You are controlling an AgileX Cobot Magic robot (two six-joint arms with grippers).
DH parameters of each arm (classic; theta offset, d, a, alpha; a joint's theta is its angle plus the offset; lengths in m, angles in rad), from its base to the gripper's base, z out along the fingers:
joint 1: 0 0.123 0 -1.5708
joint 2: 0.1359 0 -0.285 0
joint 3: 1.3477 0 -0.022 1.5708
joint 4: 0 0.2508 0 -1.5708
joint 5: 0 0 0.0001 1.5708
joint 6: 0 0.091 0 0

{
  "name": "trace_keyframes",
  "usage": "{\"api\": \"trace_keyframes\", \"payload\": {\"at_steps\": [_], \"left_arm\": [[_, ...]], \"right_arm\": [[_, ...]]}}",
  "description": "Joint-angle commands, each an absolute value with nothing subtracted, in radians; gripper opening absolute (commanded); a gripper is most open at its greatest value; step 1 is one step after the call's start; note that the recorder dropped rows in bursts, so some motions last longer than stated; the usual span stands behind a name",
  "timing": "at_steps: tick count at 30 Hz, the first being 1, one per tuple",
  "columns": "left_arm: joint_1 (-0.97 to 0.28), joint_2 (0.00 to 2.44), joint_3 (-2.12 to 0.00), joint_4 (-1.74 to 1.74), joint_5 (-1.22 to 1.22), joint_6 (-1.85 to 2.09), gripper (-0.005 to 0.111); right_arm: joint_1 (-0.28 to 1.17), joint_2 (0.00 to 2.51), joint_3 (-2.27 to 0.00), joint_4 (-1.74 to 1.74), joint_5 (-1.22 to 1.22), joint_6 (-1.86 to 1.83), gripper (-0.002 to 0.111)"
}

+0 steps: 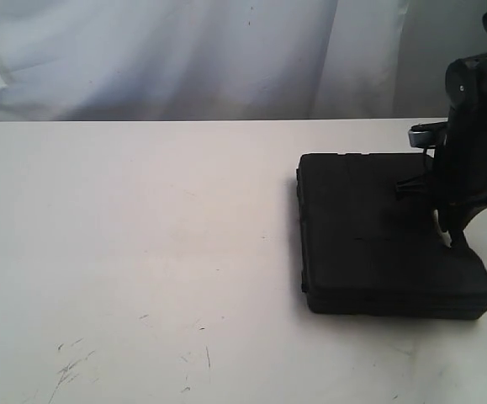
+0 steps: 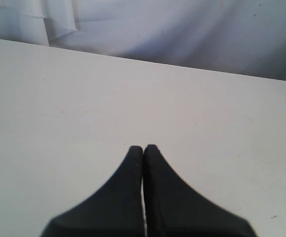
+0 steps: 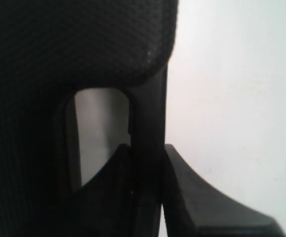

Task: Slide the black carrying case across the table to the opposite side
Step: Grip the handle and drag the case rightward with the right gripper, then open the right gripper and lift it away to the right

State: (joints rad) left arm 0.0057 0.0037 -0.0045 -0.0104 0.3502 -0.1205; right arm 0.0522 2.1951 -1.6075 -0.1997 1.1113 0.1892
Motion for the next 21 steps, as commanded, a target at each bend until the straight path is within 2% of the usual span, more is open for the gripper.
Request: {"api": "trace_keyframes", "payload": {"at_steps": [1, 11, 17, 21], "left_arm": [[0.0, 0.0, 0.0, -0.009, 0.348, -0.119, 0.0], [0.0, 0.0, 0.0, -0.009, 0.348, -0.123, 0.0], [0.0, 0.0, 0.0, -0.009, 0.348, -0.123, 0.0], [0.0, 0.0, 0.0, -0.009, 0.348, -0.123, 0.0]], "right_arm": [[0.031, 2.175, -1.603, -0.245, 1.113, 0.181, 0.0], [0.031, 2.175, -1.603, -0.202, 1.094, 0.153, 0.002], [0.031, 2.175, -1.603, -0.187, 1.084, 0.153, 0.026], [0.031, 2.162, -1.603, -0.187, 1.076, 0.161, 0.036]]}}
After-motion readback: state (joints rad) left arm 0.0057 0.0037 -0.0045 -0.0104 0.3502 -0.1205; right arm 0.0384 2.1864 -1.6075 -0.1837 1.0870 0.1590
